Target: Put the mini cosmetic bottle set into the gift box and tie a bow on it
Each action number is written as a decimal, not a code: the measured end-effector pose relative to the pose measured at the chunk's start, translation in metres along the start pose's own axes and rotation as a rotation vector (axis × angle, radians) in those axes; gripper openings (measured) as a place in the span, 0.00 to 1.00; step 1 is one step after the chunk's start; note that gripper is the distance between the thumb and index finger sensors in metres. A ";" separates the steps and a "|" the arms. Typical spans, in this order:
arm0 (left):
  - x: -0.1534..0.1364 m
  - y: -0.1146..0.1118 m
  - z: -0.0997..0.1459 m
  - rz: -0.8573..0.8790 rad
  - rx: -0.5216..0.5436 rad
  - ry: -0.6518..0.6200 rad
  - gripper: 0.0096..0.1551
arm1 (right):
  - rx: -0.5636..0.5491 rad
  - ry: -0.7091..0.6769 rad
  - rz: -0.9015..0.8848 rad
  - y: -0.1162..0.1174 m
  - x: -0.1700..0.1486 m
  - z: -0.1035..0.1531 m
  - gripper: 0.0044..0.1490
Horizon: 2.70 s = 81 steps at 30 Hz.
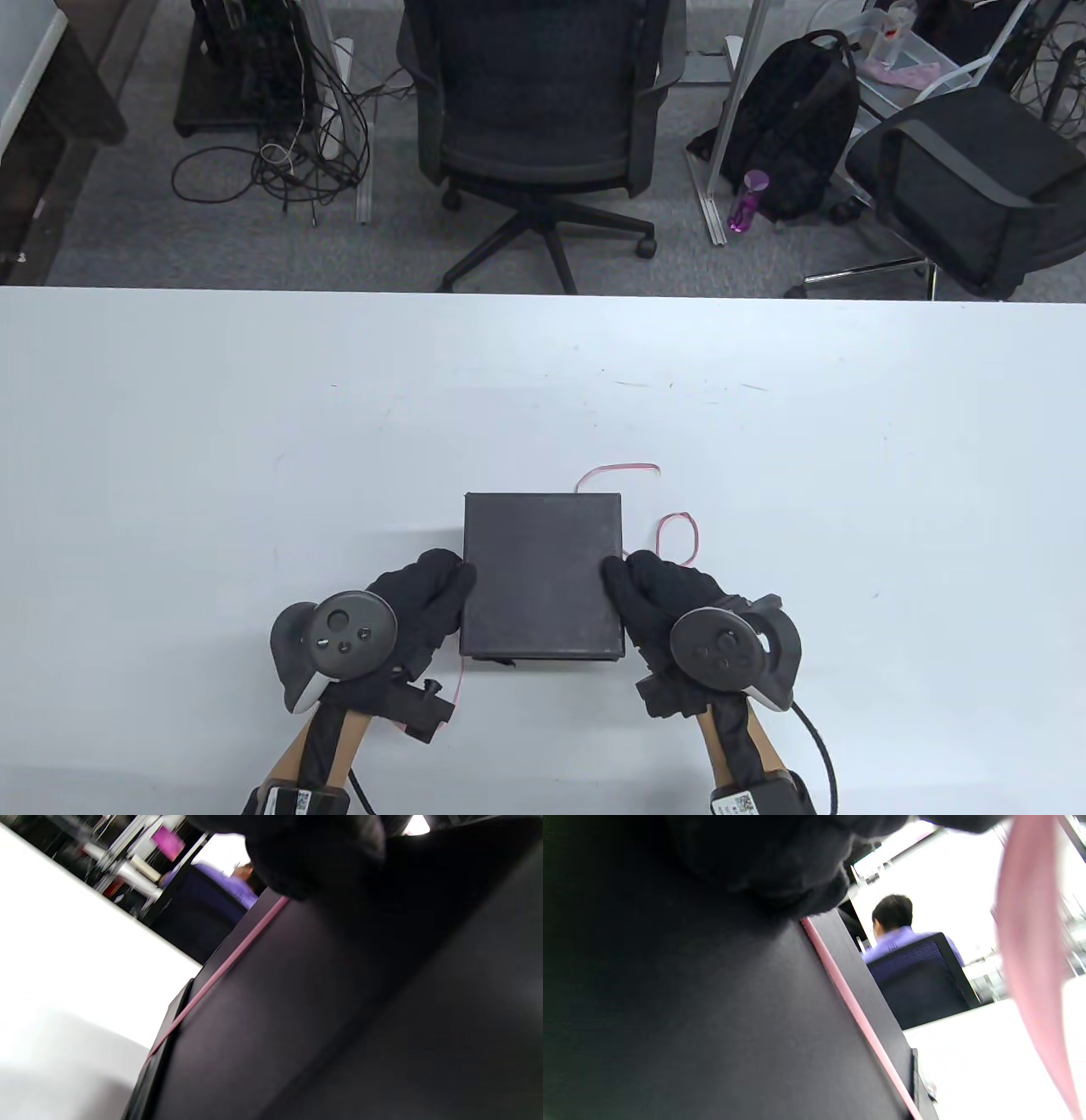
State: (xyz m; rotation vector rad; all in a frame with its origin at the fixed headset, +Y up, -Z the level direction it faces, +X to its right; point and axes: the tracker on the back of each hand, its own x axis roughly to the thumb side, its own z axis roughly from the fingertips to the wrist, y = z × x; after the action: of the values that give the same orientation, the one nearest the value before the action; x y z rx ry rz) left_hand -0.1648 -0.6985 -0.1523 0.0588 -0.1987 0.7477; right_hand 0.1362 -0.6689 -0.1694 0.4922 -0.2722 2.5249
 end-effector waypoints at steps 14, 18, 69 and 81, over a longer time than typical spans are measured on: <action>-0.005 0.008 -0.004 -0.037 -0.142 0.165 0.27 | 0.143 0.145 -0.098 -0.001 -0.018 -0.005 0.30; -0.021 0.024 -0.005 0.184 -0.072 0.200 0.33 | -0.010 0.172 -0.509 -0.016 -0.033 -0.001 0.31; 0.089 0.134 -0.026 0.806 0.210 -0.319 0.23 | -0.256 -0.175 -0.820 -0.135 0.032 -0.048 0.31; 0.096 0.129 -0.024 0.792 0.185 -0.321 0.23 | -0.230 -0.198 -0.821 -0.132 0.038 -0.051 0.31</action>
State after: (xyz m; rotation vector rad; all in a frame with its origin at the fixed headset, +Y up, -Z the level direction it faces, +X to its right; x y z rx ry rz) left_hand -0.1798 -0.5365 -0.1591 0.2877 -0.4709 1.5474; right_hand 0.1647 -0.5264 -0.1885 0.6078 -0.3430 1.6301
